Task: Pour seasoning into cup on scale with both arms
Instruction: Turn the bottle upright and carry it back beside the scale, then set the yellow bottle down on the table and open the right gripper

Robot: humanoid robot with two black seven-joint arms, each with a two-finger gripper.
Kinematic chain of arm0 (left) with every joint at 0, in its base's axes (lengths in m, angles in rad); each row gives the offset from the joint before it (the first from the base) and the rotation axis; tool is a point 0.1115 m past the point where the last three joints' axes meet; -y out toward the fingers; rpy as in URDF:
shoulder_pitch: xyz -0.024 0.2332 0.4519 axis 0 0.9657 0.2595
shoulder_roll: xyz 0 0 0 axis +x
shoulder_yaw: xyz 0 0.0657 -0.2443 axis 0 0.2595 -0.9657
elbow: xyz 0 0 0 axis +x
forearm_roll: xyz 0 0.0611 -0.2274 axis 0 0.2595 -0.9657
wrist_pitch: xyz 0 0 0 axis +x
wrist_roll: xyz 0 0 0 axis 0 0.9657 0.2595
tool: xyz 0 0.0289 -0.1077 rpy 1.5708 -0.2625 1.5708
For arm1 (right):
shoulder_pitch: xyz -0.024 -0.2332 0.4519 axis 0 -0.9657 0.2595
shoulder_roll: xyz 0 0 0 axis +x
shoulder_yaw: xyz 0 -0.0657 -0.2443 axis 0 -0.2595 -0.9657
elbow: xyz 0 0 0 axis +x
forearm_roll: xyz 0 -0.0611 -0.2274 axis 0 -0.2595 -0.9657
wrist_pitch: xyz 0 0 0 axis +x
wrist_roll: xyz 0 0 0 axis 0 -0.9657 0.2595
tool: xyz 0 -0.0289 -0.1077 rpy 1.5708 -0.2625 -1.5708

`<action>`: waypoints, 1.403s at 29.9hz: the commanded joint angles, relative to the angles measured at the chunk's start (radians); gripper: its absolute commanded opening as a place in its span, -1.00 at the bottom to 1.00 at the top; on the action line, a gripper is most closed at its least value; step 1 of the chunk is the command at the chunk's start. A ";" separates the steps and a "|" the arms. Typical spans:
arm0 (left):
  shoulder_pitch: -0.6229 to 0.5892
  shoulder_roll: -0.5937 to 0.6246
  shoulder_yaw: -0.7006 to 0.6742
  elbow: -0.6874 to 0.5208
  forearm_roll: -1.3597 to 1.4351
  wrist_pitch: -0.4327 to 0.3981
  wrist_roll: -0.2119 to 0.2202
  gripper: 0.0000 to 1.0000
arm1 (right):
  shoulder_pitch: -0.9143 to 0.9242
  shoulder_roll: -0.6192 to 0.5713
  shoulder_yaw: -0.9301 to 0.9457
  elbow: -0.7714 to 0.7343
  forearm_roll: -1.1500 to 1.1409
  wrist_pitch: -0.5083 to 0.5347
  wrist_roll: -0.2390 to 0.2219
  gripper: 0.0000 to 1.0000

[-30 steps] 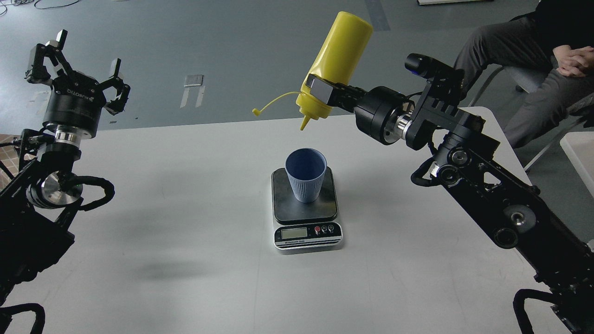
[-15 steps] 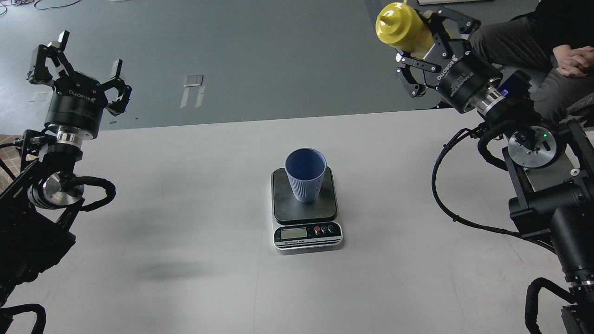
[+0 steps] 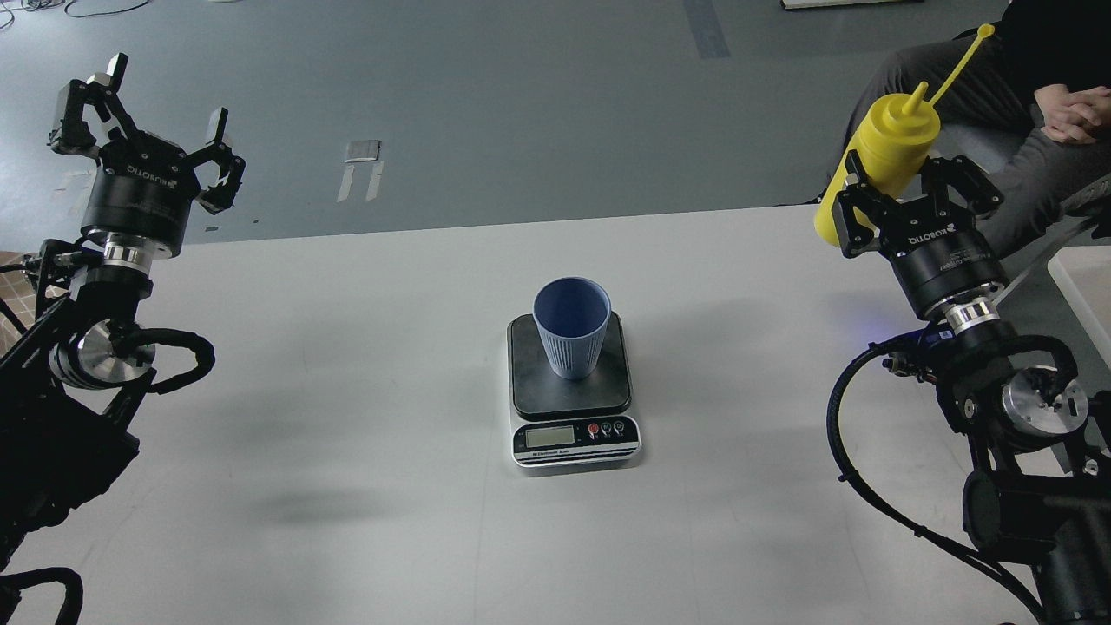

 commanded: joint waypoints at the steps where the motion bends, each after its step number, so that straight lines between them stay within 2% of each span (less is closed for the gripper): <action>1: -0.001 -0.002 -0.003 -0.002 0.000 0.000 0.000 0.95 | -0.111 0.002 0.033 0.017 0.044 0.034 0.002 -1.00; 14: -0.001 -0.011 0.000 -0.002 0.000 0.000 0.000 0.95 | -0.214 0.002 -0.088 0.017 0.171 0.133 0.036 -1.00; 21: -0.001 -0.006 0.000 -0.002 0.000 0.000 0.000 0.95 | -0.214 0.002 -0.121 -0.019 0.174 0.131 0.059 -1.00; 42: -0.002 -0.005 -0.003 -0.002 0.000 0.000 0.000 0.95 | -0.214 0.002 -0.125 -0.096 0.174 0.134 0.059 -1.00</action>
